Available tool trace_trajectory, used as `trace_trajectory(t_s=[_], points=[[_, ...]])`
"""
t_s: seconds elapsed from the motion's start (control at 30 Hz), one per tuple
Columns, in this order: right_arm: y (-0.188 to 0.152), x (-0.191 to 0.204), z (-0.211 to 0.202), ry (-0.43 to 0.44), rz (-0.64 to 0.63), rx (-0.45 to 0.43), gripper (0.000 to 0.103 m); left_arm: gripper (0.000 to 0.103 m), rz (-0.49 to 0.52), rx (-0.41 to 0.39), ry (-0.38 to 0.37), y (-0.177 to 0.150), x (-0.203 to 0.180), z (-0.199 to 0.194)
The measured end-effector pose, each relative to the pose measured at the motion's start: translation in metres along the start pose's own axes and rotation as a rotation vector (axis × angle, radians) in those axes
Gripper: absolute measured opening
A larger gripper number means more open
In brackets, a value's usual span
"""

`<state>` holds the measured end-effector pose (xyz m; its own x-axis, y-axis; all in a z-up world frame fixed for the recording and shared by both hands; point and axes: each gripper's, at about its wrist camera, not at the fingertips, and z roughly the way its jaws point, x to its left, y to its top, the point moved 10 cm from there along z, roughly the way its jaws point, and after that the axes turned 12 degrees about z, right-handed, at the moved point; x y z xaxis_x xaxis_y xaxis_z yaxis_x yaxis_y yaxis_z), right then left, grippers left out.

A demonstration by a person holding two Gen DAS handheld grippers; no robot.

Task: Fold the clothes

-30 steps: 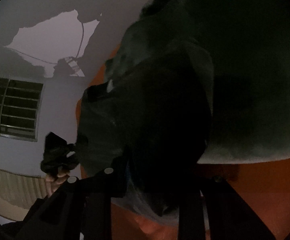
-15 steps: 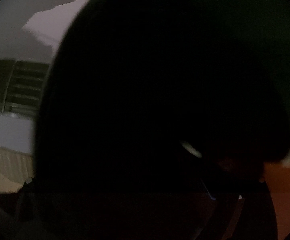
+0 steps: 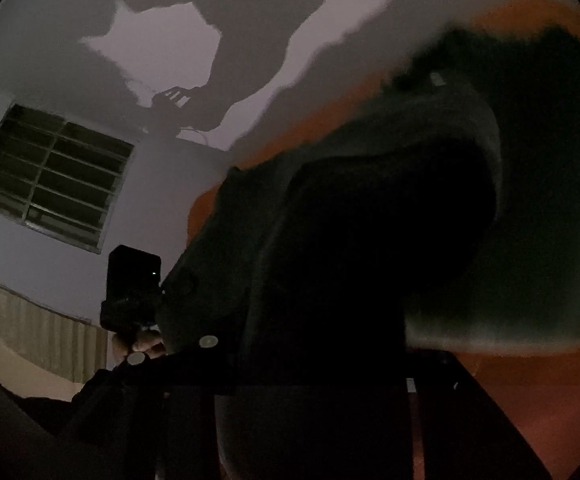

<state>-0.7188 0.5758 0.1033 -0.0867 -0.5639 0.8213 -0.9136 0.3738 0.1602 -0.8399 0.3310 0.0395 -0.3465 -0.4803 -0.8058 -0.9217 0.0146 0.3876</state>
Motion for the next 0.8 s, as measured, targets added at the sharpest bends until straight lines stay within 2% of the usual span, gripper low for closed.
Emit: trace_trajectory(t_s=[0.1,0.17,0.23,0.27,0.3,0.37,0.4,0.47,0.5,0.6,0.7,0.73,0.77,0.8], points=[[0.037,0.013,-0.005,-0.023,-0.038,-0.018,0.030,0.020,0.012,-0.053,-0.026,0.035,-0.002,0.006],[0.060,0.010,0.004,-0.052,-0.024,-0.020,0.031,0.022,-0.006,-0.048,0.018,0.052,0.015,0.019],[0.083,-0.013,0.035,-0.148,0.000,-0.023,0.044,0.035,-0.031,-0.019,0.121,0.064,0.046,0.038],[0.094,-0.034,0.048,-0.214,0.031,-0.015,0.049,0.049,-0.071,0.019,0.201,0.064,0.071,0.048],[0.103,-0.060,0.059,-0.287,0.075,-0.002,0.060,0.052,-0.137,0.062,0.271,0.060,0.098,0.054],[0.110,-0.104,0.069,-0.406,0.179,0.011,0.061,0.052,-0.251,0.120,0.325,0.048,0.135,0.057],[0.109,-0.123,0.069,-0.458,0.234,0.004,0.062,0.053,-0.269,0.104,0.327,0.045,0.141,0.047],[0.104,-0.137,0.062,-0.462,0.276,-0.031,0.066,0.057,-0.304,0.073,0.332,0.040,0.155,0.029],[0.099,-0.139,0.057,-0.466,0.255,-0.043,0.066,0.061,-0.313,0.061,0.341,0.037,0.160,0.020],[0.086,-0.136,0.041,-0.511,0.156,-0.082,0.067,0.062,-0.298,0.047,0.397,0.021,0.160,-0.003],[0.070,-0.127,0.015,-0.596,0.082,-0.210,0.067,0.062,-0.213,0.039,0.447,-0.015,0.127,-0.005],[0.059,-0.134,-0.007,-0.626,0.063,-0.274,0.067,0.062,-0.152,0.039,0.490,-0.027,0.117,-0.007],[0.049,-0.130,-0.015,-0.604,0.045,-0.317,0.067,0.062,-0.078,0.038,0.553,-0.036,0.106,-0.009],[0.042,-0.118,-0.015,-0.547,0.028,-0.347,0.067,0.062,0.022,0.039,0.647,-0.038,0.094,-0.007]])
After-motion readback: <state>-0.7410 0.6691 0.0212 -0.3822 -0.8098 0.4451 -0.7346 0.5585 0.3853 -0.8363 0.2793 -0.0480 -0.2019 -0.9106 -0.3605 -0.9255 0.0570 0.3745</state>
